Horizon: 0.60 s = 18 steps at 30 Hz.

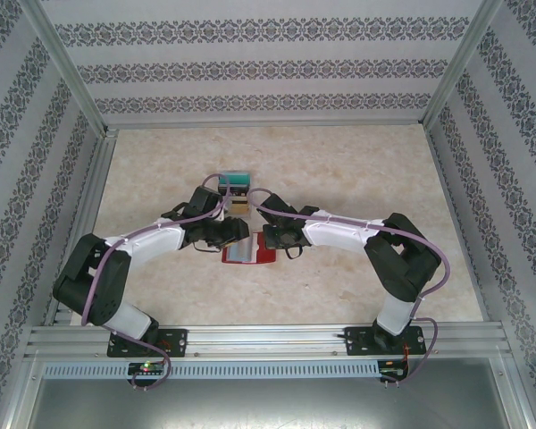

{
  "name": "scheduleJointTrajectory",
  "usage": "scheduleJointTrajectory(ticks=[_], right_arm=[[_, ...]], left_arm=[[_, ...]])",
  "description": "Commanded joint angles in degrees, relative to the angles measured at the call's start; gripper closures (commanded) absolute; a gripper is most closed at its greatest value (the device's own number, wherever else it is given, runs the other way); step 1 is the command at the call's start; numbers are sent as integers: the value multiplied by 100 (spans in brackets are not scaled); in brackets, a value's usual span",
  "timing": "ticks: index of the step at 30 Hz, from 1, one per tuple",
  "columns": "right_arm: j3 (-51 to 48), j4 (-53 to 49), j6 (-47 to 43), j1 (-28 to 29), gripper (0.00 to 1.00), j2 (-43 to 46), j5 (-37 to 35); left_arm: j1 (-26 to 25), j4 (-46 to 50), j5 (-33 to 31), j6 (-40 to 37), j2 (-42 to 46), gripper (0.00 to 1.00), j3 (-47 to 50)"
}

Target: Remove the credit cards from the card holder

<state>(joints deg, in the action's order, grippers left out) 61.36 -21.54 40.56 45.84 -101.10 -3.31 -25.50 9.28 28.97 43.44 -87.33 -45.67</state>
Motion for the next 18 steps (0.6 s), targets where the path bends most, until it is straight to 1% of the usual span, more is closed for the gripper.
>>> scheduleJointTrajectory(ticks=[1, 5, 8, 11, 18], right_arm=[[-73, -18, 40, -58, 89, -59, 102], [-97, -18, 40, -56, 89, -35, 98], [-121, -30, 25, -58, 89, -24, 102], [-124, -19, 40, -56, 89, -37, 109], [-109, 7, 49, -56, 89, -67, 129]], left_arm=[[46, 562, -413, -197, -74, 53, -95], [49, 716, -653, -203, -185, 53, -85], [54, 659, -504, -215, -315, 53, -96], [51, 652, -506, -187, -414, 53, -106], [49, 836, -760, -224, -259, 53, -100]])
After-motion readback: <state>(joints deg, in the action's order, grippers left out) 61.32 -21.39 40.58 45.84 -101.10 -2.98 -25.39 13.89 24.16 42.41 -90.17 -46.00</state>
